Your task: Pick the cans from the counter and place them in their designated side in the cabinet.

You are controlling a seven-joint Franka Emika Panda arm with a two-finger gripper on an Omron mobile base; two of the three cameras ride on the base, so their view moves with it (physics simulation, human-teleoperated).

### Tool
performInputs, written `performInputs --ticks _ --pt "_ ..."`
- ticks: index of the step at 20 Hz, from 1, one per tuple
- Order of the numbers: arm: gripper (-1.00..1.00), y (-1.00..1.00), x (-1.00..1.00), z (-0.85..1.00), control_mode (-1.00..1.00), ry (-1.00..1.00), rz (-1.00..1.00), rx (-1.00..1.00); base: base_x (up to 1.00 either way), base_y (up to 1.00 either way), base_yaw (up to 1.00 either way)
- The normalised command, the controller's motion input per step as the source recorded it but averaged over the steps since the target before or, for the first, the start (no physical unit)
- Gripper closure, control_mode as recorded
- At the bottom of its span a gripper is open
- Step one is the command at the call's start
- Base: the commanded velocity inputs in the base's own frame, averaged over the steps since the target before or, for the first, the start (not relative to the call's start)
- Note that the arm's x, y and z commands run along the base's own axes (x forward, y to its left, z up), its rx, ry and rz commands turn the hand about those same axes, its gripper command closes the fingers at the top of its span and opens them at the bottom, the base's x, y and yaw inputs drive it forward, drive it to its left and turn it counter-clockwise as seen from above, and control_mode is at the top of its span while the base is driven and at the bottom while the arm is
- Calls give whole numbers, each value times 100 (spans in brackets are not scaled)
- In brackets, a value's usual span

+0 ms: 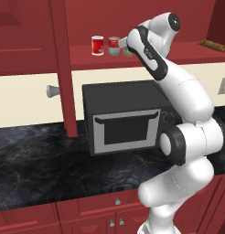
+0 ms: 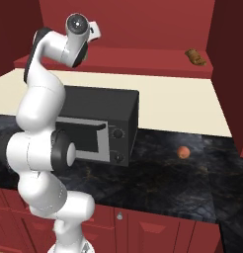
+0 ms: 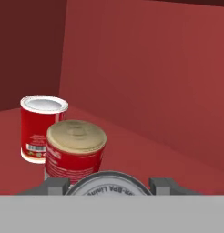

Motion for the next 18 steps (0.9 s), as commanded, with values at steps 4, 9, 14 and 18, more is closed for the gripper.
performInputs --ticks 4,9,14,18 --pt "-100 7 19 -38 -100 4 0 -4 0 0 0" --pt "-100 8 18 -31 -100 3 0 -4 0 0 0" --pt "-100 3 16 -28 -100 2 0 -4 0 0 0" --pt "-100 0 12 -12 -100 -1 1 -2 0 0 0"
